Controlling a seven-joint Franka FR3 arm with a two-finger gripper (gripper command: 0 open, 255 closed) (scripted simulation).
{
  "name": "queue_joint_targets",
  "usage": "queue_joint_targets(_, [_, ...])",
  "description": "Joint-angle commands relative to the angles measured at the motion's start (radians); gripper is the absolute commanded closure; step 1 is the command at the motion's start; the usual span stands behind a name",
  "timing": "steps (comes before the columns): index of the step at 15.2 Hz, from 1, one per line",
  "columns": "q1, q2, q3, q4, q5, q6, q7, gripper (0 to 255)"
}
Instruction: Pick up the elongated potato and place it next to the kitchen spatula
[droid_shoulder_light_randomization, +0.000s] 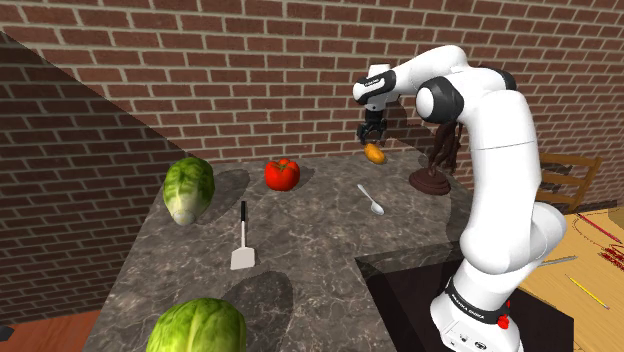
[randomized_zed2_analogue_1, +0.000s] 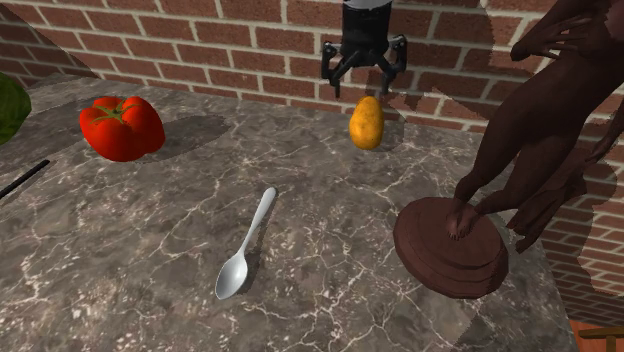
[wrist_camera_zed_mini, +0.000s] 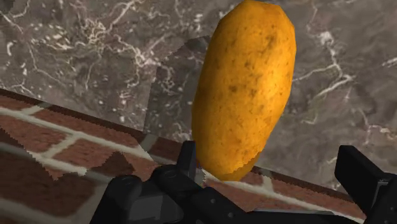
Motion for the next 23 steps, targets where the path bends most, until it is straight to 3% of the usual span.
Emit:
queue_joint_targets(1, [-0.027,0.067,-0.002,0.073,0.014,0.008,-0.006,0])
queue_joint_targets(8, [-0.035,0.107,0.006,0.035,0.023,0.086,-0.011,0])
queue_joint_targets(16, [-0.042,0.106,0.014,0.034,0.017,0.086,-0.008,0])
queue_joint_targets(17, [-0.026,0.061,0.012,-0.087,0.009,0.164,-0.005,255])
queue_joint_targets(23, [-0.035,0.069,0.011,-0.064,0.012,0.150,-0.012,255])
